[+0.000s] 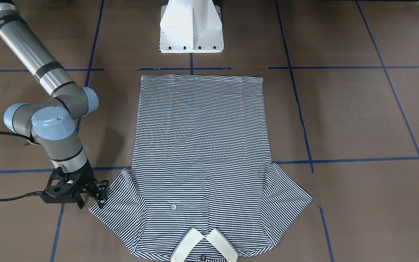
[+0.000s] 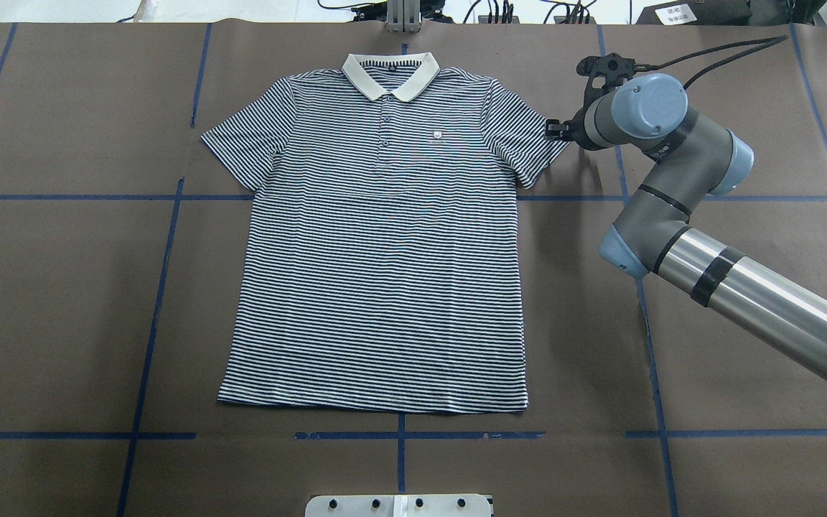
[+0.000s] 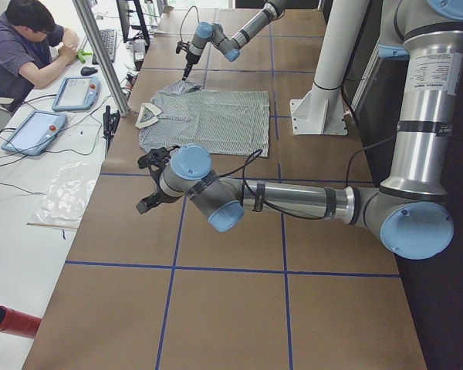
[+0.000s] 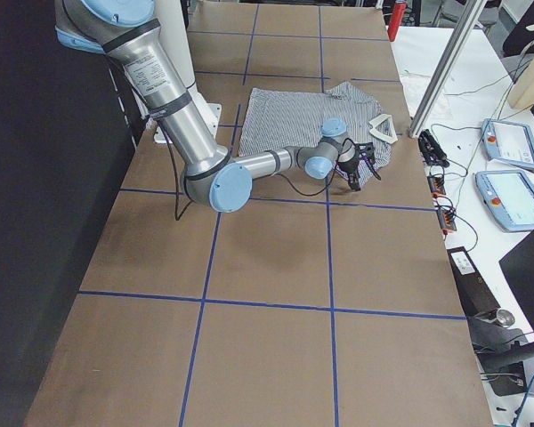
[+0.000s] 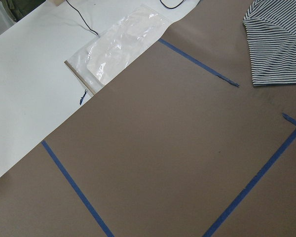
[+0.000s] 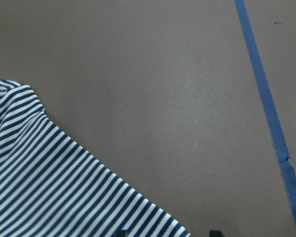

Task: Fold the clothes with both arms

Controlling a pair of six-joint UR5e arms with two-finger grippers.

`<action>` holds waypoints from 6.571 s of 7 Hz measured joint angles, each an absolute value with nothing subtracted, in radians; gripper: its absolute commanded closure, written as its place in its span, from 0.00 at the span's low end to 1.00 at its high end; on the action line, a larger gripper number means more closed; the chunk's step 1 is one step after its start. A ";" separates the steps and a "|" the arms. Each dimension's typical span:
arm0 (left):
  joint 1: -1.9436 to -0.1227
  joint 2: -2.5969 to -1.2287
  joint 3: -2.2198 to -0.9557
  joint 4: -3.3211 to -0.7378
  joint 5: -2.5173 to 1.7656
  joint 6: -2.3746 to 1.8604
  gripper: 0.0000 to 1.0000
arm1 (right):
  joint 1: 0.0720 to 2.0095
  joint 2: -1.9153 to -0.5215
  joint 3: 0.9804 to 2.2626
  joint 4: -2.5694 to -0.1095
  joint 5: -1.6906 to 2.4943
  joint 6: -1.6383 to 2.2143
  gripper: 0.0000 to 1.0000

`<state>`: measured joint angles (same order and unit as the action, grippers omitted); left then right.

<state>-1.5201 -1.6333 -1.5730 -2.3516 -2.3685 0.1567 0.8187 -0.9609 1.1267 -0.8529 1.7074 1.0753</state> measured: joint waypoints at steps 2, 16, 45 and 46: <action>-1.520 -1.632 -1.573 -2.352 -2.368 0.158 0.00 | 0.817 -0.958 1.118 -0.853 1.706 1.075 0.44; -1.520 -1.622 -1.567 -2.370 -2.369 0.158 0.00 | 0.650 -0.621 1.042 -1.232 1.404 1.400 1.00; -0.861 -2.158 -1.051 -2.484 -1.766 -0.971 1.00 | 1.045 -1.083 1.551 -1.301 2.028 0.652 0.00; -0.861 -2.157 -1.051 -2.491 -1.765 -0.972 1.00 | 1.045 -1.083 1.551 -1.301 2.028 0.653 0.00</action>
